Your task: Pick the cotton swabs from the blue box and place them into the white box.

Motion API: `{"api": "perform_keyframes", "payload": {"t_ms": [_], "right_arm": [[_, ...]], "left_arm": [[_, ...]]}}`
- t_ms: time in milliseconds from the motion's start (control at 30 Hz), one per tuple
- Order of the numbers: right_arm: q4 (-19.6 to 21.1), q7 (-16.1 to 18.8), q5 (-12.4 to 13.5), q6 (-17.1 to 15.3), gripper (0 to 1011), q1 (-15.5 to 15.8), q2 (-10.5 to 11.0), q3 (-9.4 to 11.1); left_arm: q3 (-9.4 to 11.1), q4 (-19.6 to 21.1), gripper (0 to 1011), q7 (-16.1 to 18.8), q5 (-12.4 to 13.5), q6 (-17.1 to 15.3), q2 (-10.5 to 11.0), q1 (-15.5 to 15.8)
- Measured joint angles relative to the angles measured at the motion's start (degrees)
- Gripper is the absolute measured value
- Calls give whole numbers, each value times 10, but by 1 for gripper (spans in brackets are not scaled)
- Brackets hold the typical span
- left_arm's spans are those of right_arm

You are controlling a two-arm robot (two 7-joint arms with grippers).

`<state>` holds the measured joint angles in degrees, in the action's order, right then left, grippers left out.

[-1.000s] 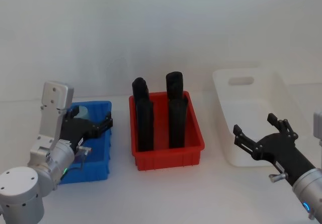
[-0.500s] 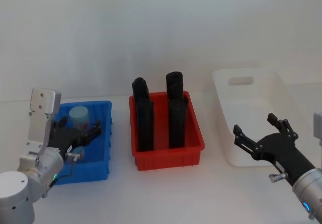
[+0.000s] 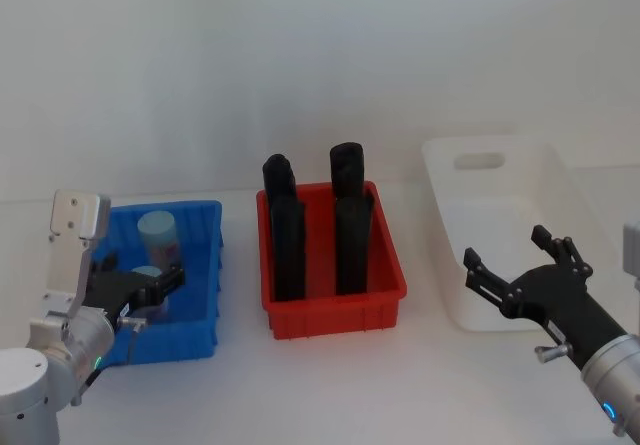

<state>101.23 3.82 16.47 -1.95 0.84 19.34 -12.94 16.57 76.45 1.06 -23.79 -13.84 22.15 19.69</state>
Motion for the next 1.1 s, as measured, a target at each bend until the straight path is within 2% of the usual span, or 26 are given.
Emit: {"api": "perform_keyframes", "payload": {"t_ms": [367, 967, 1100], "right_arm": [[0, 0, 0, 0, 1001, 0, 0, 0], [0, 0, 0, 0, 1001, 0, 0, 0], [0, 0, 0, 0, 1001, 0, 0, 0]], "left_arm": [[-4, -35, 1004, -15, -3, 0, -5, 12], [-10, -77, 1004, -39, -23, 7, -14, 27], [-11, -81, 944, -42, -26, 7, -15, 28]]}}
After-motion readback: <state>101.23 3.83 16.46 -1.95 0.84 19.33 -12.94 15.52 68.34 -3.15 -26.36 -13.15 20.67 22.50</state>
